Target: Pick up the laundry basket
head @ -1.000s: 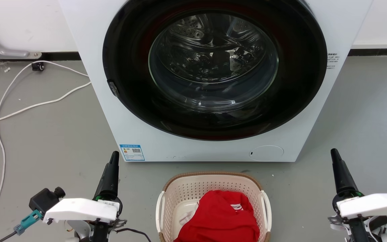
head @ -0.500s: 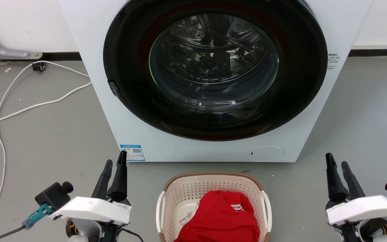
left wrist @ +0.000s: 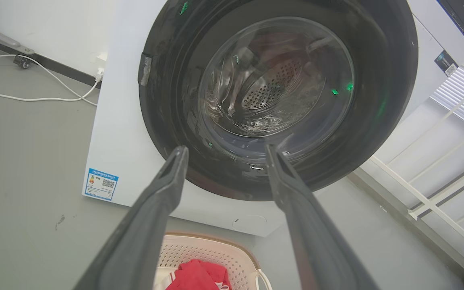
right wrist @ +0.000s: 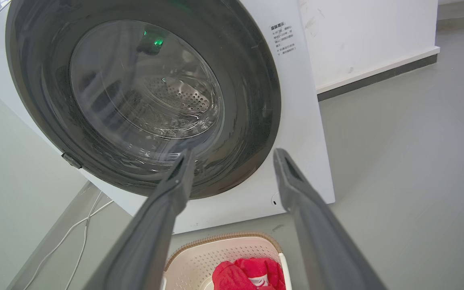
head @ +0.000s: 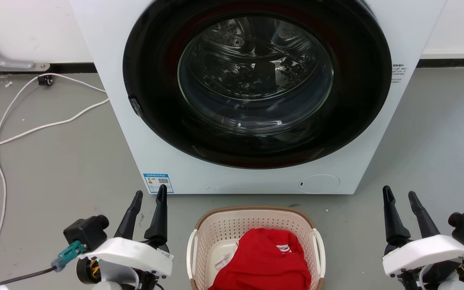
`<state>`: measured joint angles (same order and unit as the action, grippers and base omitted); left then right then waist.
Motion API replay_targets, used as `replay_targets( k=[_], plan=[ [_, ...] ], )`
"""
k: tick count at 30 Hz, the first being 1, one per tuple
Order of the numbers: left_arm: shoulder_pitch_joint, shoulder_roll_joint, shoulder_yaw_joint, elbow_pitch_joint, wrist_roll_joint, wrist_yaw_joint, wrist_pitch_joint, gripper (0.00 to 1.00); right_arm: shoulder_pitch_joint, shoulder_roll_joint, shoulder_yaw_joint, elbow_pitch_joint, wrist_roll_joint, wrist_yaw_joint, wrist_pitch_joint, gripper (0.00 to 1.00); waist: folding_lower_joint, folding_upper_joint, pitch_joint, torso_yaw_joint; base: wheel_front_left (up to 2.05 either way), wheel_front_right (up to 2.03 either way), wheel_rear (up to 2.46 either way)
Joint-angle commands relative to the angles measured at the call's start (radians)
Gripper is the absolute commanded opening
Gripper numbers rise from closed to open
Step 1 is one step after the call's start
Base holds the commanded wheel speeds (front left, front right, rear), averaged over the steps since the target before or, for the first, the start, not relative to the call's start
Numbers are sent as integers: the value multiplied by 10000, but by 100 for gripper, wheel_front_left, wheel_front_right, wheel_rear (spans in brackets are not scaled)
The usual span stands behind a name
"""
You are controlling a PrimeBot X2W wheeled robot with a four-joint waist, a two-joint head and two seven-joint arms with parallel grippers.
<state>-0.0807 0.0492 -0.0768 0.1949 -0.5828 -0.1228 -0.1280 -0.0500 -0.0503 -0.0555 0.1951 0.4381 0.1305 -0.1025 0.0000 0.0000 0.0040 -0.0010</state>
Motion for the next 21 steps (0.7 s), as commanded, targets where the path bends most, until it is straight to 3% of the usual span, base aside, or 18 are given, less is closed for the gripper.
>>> replay_targets(
  k=[1, 21],
  plan=[
    [-151, 32, -47, -81, 288, 10, -105, 100, -29, -9, 23, -143, -302, 2, -47, 100, 0, 0, 3, 0, 0, 0, 0],
    [-236, 157, -568, 144, 2573, 402, -604, 100, 146, -6, 44, -327, -2498, 2, -217, 100, 0, 0, 33, -12, 0, 0, 0]
  ],
)
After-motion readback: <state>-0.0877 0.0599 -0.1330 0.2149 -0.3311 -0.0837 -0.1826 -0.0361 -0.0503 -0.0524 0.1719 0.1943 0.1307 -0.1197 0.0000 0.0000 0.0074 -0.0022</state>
